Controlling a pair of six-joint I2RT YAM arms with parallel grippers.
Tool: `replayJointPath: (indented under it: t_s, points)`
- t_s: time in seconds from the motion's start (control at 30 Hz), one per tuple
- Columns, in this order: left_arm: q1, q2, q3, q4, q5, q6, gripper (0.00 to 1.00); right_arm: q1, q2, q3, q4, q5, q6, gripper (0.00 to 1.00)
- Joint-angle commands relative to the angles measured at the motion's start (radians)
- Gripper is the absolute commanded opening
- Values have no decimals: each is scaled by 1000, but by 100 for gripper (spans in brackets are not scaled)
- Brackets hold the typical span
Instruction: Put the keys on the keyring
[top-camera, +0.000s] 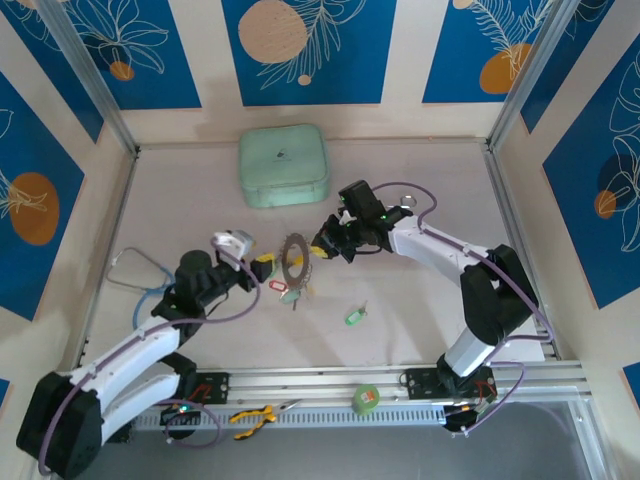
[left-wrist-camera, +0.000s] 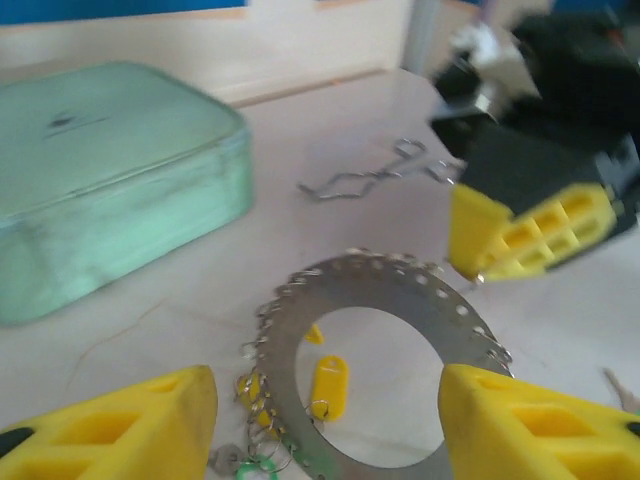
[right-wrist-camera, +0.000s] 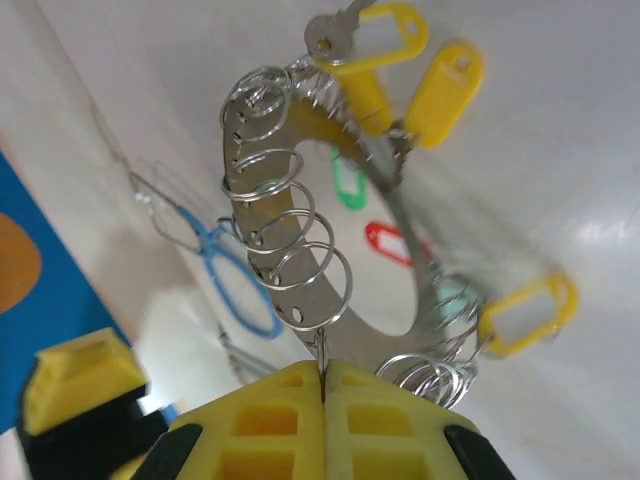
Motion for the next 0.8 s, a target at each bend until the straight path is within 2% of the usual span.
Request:
replayJointPath:
  t_s: [0.0,0.17,0.33,0.6,0.77]
  points:
    - [-43,80,-9,161,83,320,52,6,-49,10,-38,-90,116,0]
    - [-81,241,-7,316,156,507,46,14,-72,-21,-31,-73,197,0]
    - [-94,372,-6,492,185,598,40,28,-74,-13,-57,-57,203,0]
    - [-121,514,5,664,203,580,29,49,-71,-11,-51,-38,223,0]
    - [-130,535,2,692,176,564,28,54,-68,-9,-43,-36,223,0]
